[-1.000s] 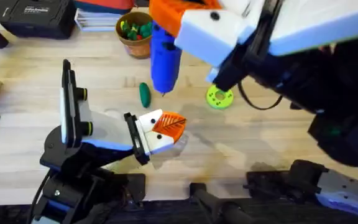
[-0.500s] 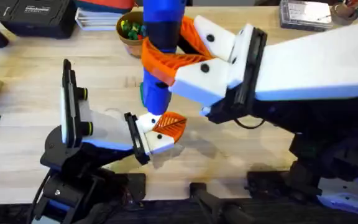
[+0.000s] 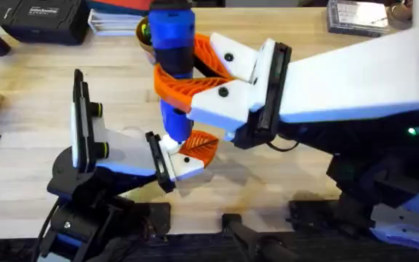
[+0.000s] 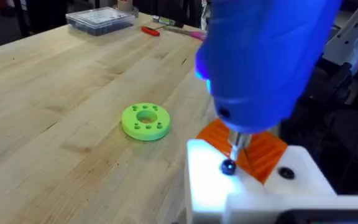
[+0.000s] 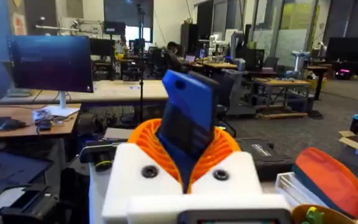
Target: Pick up the gripper from the table and insert it into the empty holder that is missing its gripper. Then pick up a screw, insert it into the mounting hole, and use the screwdriver to tighten it. Finally, clean up the table by picking up the vegetable and placing it into the bucket.
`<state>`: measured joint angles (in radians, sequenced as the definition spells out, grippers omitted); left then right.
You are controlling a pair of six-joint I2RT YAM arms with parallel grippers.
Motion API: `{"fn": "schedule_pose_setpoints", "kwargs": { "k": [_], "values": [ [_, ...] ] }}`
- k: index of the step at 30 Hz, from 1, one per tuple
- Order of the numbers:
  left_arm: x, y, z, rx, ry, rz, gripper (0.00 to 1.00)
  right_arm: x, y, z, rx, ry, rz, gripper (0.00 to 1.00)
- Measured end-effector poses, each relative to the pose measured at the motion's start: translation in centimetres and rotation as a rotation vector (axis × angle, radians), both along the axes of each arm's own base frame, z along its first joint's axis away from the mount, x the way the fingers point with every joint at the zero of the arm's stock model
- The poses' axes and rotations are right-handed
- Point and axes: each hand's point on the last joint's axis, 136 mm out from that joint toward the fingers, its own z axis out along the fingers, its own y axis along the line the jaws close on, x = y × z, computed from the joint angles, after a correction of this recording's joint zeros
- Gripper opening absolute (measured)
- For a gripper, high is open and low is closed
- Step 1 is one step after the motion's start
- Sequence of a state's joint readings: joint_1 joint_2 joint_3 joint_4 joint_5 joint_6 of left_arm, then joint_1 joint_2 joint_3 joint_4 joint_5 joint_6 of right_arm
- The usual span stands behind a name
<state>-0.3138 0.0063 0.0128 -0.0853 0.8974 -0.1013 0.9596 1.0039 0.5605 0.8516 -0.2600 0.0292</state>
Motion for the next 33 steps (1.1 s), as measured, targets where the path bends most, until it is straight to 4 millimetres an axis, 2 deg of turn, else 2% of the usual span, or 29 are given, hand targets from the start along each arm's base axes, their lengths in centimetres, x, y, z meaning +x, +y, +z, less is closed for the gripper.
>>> {"fn": "schedule_pose_setpoints", "kwargs": {
  "k": [33],
  "values": [
    [0.0,0.0,-0.01,0.0,0.001,0.0,0.004,0.28,0.58,-0.71,-0.013,0.008,0.003,0.026]
  ]
}}
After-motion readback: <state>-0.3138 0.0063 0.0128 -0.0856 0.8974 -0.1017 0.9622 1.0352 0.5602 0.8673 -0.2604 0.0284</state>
